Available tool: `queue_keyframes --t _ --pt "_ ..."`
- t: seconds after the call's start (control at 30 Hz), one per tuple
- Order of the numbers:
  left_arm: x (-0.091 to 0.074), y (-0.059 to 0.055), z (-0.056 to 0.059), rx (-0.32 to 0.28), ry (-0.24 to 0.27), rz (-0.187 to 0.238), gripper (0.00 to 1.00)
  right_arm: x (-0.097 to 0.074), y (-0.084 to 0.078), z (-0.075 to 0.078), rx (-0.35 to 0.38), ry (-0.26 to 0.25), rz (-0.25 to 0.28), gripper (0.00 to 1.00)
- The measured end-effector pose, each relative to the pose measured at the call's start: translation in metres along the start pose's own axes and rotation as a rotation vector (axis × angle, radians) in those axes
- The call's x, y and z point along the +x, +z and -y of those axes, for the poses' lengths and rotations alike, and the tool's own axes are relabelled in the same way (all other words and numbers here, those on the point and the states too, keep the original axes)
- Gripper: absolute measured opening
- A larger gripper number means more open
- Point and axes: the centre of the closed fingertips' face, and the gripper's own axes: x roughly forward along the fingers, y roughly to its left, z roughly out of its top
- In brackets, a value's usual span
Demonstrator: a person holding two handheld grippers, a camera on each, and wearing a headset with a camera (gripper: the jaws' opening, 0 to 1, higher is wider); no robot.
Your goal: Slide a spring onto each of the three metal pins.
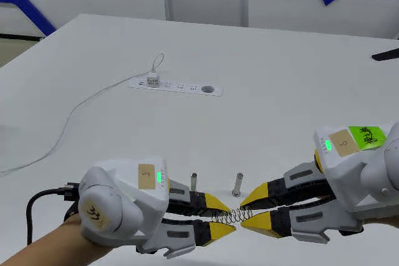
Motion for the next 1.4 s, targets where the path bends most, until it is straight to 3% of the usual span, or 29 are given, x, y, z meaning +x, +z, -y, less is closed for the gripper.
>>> queue_keyframes --t 0.3,0.57,0.7,1.03,1.13,1.33,1.4 --pt "0.005 -0.003 -0.003 -0.003 0.011 -0.021 0.1 0.006 0.014 0.001 0.023 -0.001 0.046 0.11" --pt "0.004 0.001 0.0 -0.035 0.006 0.005 0.1 0.008 0.025 -0.001 0.082 0.003 0.116 0.11" --pt "0.006 -0.001 0.001 -0.028 0.008 -0.003 0.1 0.011 0.025 -0.001 0.081 -0.012 0.107 0.1" --pt "0.0 0.001 -0.019 -0.06 0.077 0.018 0.1 0.011 0.033 0.015 0.093 -0.081 0.125 0.1" --pt "-0.003 0.003 -0.022 -0.16 0.078 0.046 0.11 0.011 0.037 0.018 0.107 -0.087 0.14 0.1" --pt "-0.002 0.002 -0.027 -0.136 0.099 0.038 0.13 0.012 0.036 0.023 0.105 -0.103 0.133 0.1" --pt "-0.002 0.003 -0.027 -0.157 0.097 0.047 0.14 0.012 0.036 0.023 0.104 -0.102 0.131 0.1"
